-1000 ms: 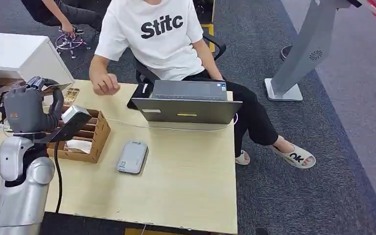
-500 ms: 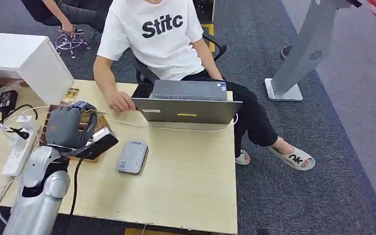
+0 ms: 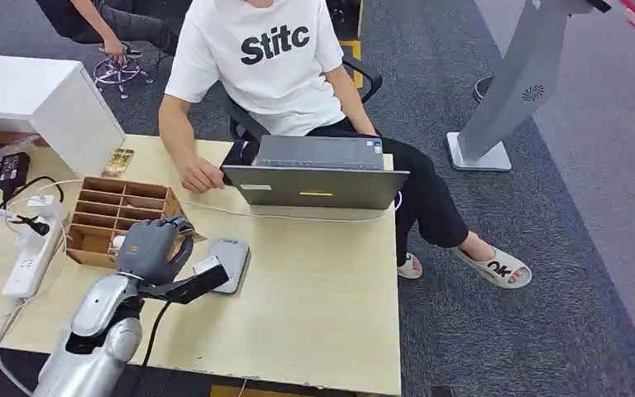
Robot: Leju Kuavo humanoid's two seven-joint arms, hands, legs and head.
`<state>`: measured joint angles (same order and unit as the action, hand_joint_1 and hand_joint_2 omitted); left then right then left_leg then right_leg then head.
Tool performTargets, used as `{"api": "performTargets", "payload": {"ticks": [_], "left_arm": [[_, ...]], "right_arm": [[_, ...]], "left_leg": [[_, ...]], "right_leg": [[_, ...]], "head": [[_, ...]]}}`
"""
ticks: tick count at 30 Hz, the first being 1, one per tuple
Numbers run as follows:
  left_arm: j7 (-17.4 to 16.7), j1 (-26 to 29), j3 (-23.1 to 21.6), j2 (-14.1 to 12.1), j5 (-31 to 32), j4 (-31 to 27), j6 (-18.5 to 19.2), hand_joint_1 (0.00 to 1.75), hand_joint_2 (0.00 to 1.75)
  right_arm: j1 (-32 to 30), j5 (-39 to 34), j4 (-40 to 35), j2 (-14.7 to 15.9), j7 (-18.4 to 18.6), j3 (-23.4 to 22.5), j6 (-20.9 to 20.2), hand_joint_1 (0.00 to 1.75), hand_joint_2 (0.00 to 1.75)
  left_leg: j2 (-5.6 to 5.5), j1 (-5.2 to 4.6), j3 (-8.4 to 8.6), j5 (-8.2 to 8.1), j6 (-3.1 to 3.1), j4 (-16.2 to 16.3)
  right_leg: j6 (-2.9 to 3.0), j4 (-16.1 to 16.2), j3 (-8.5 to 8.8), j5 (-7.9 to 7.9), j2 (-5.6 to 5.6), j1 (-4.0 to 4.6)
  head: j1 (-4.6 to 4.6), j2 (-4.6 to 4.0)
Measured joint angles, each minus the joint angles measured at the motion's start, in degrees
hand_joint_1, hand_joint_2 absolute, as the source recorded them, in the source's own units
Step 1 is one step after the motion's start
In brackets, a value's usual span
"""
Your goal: Pass the card to the sensor for recognition and then transmit it.
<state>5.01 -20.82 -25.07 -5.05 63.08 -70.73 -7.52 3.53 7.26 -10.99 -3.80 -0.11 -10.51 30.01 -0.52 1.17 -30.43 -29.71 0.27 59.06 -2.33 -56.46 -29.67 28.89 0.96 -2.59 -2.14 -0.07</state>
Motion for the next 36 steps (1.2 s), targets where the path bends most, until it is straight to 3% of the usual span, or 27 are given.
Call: {"api": "performTargets", "payload": {"ticks": [8,19,36], "left_arm": [[-1.42,0.03,-0.85,0.53,2.65,3.91,-1.93,1.75,1.75],[-1.73,-0.37,-1.25,2.95,7.17,13.83,-5.0,1.75,1.75],[-1.73,-2.1,-1.94,4.5,8.72,17.72,-6.8,1.75,1.75]], "right_arm": [[0.01,0.96,0.0,-0.13,0.66,0.0,0.02,0.0,1.75],[0.03,2.75,0.0,-0.9,0.94,0.11,-0.2,0.0,1.75],[0.03,3.96,0.07,-1.51,1.11,1.22,-0.42,0.0,1.75]], "left_leg": [[-0.01,0.0,-0.01,0.0,0.0,0.0],[-0.01,0.0,-0.01,0.0,0.0,0.0],[-0.01,0.0,0.01,0.01,0.0,0.0]], "right_leg": [[0.0,0.0,-0.01,0.0,-0.01,0.0],[0.0,0.0,-0.01,0.0,-0.01,0.0],[-0.01,-0.01,0.03,-0.01,-0.02,0.0]], "head": [[0.0,0.0],[0.02,0.0],[0.02,0.0]]}}
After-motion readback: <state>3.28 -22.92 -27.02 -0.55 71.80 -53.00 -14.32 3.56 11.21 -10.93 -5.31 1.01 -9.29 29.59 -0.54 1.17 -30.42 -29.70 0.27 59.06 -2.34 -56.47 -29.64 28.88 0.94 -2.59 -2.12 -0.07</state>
